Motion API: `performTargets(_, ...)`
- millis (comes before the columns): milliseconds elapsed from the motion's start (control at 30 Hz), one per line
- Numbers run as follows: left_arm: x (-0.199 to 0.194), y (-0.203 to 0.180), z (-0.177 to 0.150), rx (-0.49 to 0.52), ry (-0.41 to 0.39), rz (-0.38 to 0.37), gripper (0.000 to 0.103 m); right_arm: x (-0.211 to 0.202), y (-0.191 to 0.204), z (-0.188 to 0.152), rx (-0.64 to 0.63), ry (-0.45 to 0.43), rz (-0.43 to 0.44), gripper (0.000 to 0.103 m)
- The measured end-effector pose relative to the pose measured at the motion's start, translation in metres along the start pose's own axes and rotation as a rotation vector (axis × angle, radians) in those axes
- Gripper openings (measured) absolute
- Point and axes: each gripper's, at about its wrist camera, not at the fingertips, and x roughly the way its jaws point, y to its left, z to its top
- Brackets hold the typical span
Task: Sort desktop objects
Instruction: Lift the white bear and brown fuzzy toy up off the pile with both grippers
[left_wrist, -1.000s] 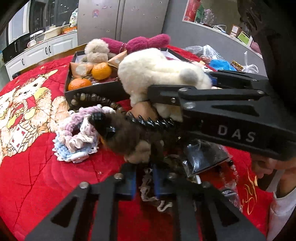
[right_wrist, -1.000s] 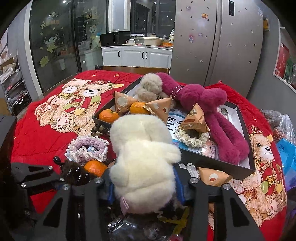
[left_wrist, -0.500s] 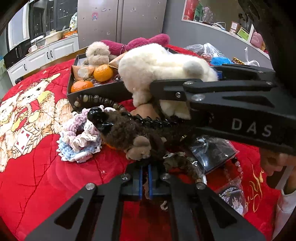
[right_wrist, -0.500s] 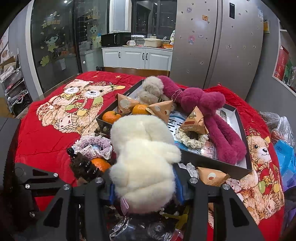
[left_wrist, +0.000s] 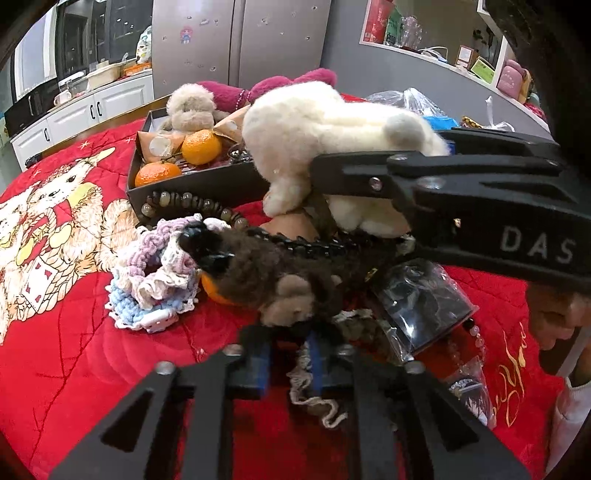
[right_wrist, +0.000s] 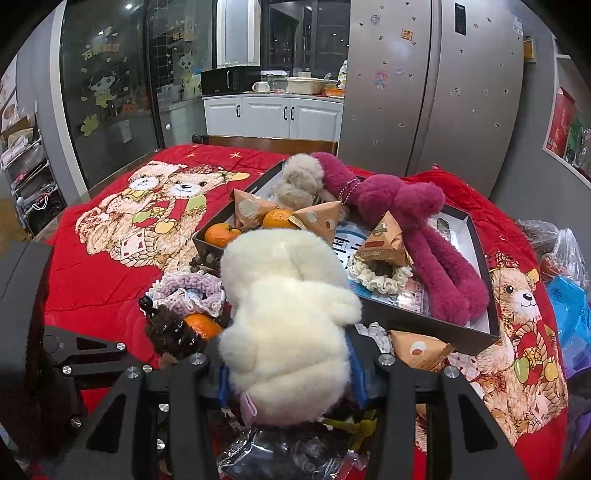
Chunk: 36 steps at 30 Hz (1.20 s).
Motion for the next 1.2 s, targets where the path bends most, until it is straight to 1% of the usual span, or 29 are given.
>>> performTargets(100,0.001,-0.004,0.001,0.018,0.001,-0.001,0.034,-0.002,-0.002,0.000,0.000,0.001,-0.003,0.048)
performTargets(233,0.003,-0.013,0.002,0.058,0.005,0.026,0.048,-0.002,-0.004,-0.001,0.006,0.002,0.001,0.048)
performTargets(300,0.003,-0.014,0.002,0.066,0.004,0.031,0.052,-0.003,-0.005,-0.001,0.009,0.002,0.001,0.048)
performTargets(400,0.001,-0.010,0.001,0.042,0.002,0.007,0.052,-0.003,-0.005,-0.001,0.008,0.001,0.002,0.048)
performTargets(467,0.001,-0.004,0.000,0.017,0.007,-0.010,0.047,-0.003,-0.006,-0.001,0.015,0.004,0.005,0.048)
performTargets(500,0.001,-0.002,0.000,0.010,0.007,-0.014,0.036,-0.004,-0.006,-0.002,0.019,0.004,0.006,0.048)
performTargets(533,0.000,-0.003,0.000,0.013,0.007,-0.013,0.021,-0.004,-0.007,-0.002,0.022,0.004,0.007,0.048)
performTargets(567,0.000,-0.002,0.000,0.013,0.010,-0.016,0.011,-0.004,-0.007,-0.001,0.021,0.004,0.006,0.048)
performTargets(600,0.000,-0.001,-0.001,0.007,0.012,-0.027,0.009,-0.004,-0.007,-0.002,0.021,0.003,0.005,0.048)
performTargets(700,-0.002,0.003,-0.002,-0.014,0.010,-0.055,0.008,-0.006,-0.007,-0.002,0.020,0.000,0.005,0.048)
performTargets(733,-0.004,0.003,-0.003,-0.014,0.007,-0.063,0.001,-0.007,-0.007,-0.002,0.019,-0.003,0.007,0.048)
performTargets(800,-0.008,0.003,-0.003,-0.019,-0.008,-0.072,0.000,-0.009,-0.006,-0.001,0.018,-0.007,0.008,0.048)
performTargets(1100,-0.019,0.003,-0.005,-0.023,-0.036,-0.064,0.000,-0.017,-0.005,-0.001,0.019,-0.024,0.012,0.048)
performTargets(1200,-0.029,0.001,-0.006,-0.023,-0.061,-0.068,0.000,-0.019,-0.004,-0.001,0.019,-0.026,0.015,0.048)
